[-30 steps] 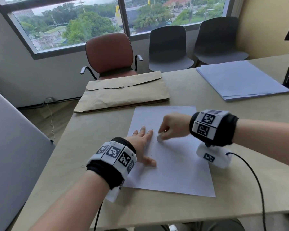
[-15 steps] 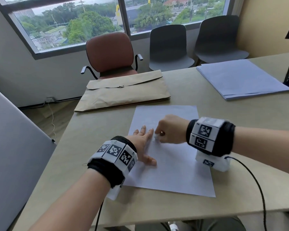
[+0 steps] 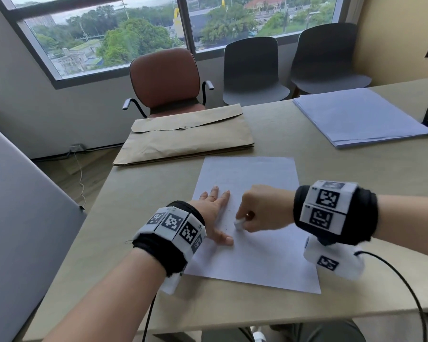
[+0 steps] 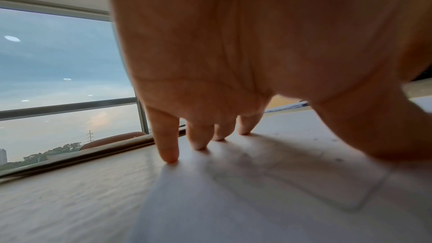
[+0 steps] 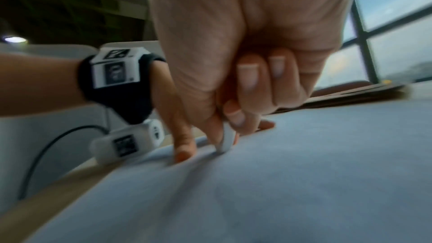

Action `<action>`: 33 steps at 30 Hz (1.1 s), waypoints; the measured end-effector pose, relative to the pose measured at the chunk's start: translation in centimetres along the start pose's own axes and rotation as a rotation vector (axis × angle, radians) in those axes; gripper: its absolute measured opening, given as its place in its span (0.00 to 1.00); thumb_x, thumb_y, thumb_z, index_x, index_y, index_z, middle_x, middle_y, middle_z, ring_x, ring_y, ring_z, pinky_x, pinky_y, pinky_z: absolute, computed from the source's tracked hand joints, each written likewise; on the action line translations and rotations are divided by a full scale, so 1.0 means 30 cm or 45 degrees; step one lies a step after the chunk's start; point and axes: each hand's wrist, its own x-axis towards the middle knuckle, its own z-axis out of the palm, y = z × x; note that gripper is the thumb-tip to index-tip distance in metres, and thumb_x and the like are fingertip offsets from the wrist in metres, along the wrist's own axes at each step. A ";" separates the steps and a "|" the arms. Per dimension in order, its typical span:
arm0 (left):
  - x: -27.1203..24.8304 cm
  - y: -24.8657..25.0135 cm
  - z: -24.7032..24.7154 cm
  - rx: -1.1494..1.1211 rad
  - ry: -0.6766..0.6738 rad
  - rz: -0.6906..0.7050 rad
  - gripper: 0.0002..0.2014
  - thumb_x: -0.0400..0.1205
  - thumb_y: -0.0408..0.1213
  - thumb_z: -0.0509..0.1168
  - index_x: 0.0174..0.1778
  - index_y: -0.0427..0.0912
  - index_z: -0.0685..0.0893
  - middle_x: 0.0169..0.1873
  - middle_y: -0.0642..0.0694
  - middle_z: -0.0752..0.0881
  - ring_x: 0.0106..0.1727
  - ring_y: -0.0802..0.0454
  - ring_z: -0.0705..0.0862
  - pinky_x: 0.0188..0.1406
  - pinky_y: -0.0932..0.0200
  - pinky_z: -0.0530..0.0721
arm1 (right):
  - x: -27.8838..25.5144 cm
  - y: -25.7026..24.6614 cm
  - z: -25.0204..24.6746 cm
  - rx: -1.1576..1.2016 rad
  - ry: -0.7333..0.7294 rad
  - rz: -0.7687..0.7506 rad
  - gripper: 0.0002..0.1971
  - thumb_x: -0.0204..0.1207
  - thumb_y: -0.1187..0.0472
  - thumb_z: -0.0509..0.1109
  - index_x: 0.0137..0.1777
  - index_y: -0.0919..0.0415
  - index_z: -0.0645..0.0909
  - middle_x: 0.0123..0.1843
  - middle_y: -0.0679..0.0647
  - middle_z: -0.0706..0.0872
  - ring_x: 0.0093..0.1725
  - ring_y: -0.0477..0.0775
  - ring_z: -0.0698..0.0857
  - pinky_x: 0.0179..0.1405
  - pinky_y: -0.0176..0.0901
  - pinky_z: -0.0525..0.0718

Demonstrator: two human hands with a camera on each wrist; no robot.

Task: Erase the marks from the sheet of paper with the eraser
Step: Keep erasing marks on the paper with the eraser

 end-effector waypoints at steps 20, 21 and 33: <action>-0.003 0.004 0.000 -0.004 -0.005 -0.006 0.55 0.75 0.56 0.69 0.81 0.47 0.31 0.81 0.45 0.32 0.84 0.46 0.39 0.81 0.51 0.47 | -0.001 0.028 0.002 0.081 0.003 0.029 0.13 0.76 0.58 0.65 0.31 0.59 0.82 0.23 0.49 0.71 0.29 0.52 0.69 0.30 0.36 0.68; -0.003 0.003 0.000 -0.003 -0.003 -0.005 0.55 0.75 0.56 0.69 0.81 0.47 0.31 0.81 0.45 0.32 0.84 0.46 0.39 0.81 0.51 0.47 | -0.009 0.025 0.001 0.102 -0.042 0.013 0.13 0.76 0.57 0.65 0.31 0.58 0.82 0.23 0.50 0.72 0.28 0.51 0.68 0.29 0.33 0.67; 0.012 -0.015 0.003 -0.006 -0.064 -0.002 0.64 0.68 0.58 0.74 0.79 0.49 0.27 0.80 0.49 0.28 0.82 0.49 0.34 0.83 0.46 0.46 | 0.059 0.017 0.011 0.011 0.135 0.034 0.15 0.75 0.60 0.64 0.27 0.63 0.77 0.24 0.53 0.71 0.31 0.57 0.68 0.32 0.40 0.67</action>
